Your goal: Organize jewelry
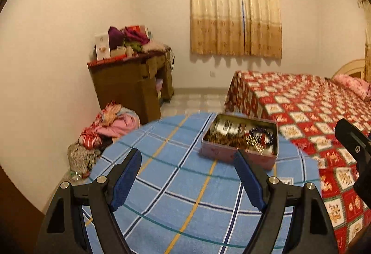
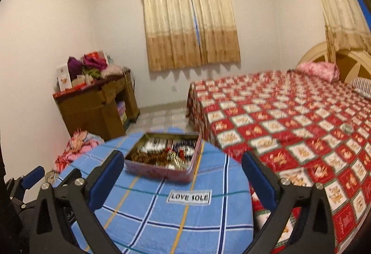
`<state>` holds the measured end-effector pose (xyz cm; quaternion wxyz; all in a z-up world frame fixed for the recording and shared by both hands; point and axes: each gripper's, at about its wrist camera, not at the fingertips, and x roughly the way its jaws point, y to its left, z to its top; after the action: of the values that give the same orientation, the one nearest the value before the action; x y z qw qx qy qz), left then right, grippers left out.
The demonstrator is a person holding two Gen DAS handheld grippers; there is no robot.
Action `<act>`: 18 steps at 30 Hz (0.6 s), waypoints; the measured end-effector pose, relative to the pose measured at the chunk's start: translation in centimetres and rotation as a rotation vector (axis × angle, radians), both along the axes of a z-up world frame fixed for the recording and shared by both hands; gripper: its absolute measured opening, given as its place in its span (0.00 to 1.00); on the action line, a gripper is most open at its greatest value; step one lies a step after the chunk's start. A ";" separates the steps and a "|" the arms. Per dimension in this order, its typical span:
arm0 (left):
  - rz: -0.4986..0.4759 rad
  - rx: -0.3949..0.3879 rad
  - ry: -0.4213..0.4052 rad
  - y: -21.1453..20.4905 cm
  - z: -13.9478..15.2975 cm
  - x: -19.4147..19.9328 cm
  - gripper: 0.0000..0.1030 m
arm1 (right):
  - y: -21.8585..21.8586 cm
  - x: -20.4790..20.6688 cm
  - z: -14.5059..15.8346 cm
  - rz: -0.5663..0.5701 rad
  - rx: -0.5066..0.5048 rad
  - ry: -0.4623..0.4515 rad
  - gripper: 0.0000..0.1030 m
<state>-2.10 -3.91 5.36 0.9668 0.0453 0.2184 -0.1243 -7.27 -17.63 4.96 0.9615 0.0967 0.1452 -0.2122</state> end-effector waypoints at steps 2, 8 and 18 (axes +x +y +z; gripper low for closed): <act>-0.003 -0.009 -0.023 0.1 0.7 -0.3 0.80 | 0.3 -0.5 0.8 -0.001 -0.019 -0.026 1.00; -0.005 -0.019 -0.064 0.2 1.8 -0.8 0.80 | 0.7 -1.3 1.8 0.004 -0.031 -0.079 1.00; 0.004 -0.001 -0.078 -0.3 1.5 -0.6 0.81 | 0.0 -0.9 1.1 0.001 -0.006 -0.073 1.00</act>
<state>-2.68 -4.24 6.85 0.9749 0.0493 0.1805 -0.1204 -8.19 -17.60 6.10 0.9666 0.1012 0.1094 -0.2084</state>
